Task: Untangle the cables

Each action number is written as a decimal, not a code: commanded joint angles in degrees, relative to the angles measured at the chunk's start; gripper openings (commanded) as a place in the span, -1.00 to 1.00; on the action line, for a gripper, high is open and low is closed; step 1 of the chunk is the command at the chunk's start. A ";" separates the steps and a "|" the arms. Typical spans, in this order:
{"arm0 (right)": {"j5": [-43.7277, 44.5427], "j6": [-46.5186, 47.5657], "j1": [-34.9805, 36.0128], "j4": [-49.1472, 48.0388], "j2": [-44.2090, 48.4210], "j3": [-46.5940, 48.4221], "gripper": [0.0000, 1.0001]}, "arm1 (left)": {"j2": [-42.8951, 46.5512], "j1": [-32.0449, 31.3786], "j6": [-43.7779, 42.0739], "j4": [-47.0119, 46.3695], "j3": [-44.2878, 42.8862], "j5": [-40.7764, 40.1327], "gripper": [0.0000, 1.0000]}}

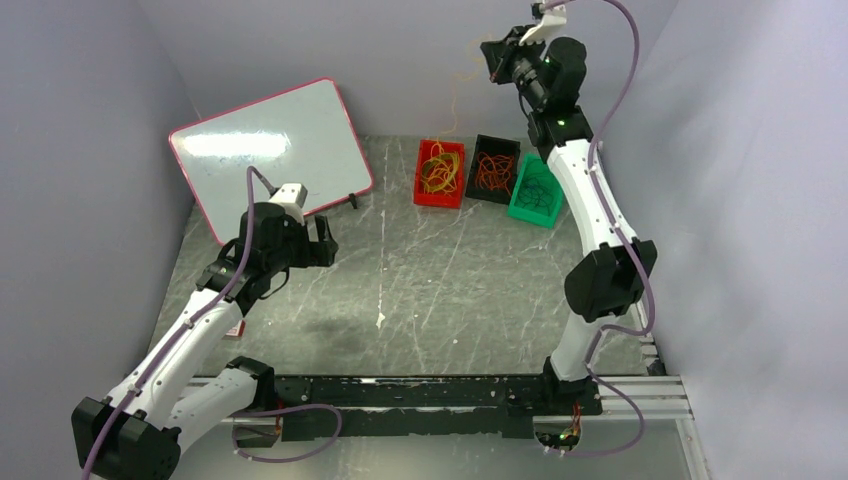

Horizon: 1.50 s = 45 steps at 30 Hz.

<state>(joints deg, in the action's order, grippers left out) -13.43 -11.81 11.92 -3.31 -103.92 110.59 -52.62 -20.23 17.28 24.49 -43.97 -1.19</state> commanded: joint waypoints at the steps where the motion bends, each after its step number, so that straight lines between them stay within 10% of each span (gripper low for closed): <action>1: -0.43 -0.54 0.29 5.60 -3.48 2.94 -1.00 | 0.20 0.46 -0.57 -5.15 0.36 3.30 0.86; 20: 10.61 1.87 0.94 12.95 -9.46 -7.28 -1.00 | -34.54 -7.19 -4.70 -27.14 -23.77 7.51 0.75; 29: 10.01 2.47 0.98 13.95 -11.45 -7.82 -1.00 | -55.81 -7.75 -7.92 -21.20 -47.34 20.28 0.37; 45: 4.64 -0.65 -1.33 11.41 -20.43 5.27 -1.00 | -65.31 -13.18 -22.42 -15.45 -54.18 20.04 0.54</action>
<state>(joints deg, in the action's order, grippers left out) -7.05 -11.18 11.90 10.24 -124.51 111.09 -115.18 -32.42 0.60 4.99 -94.24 19.99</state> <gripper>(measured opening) 0.018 0.765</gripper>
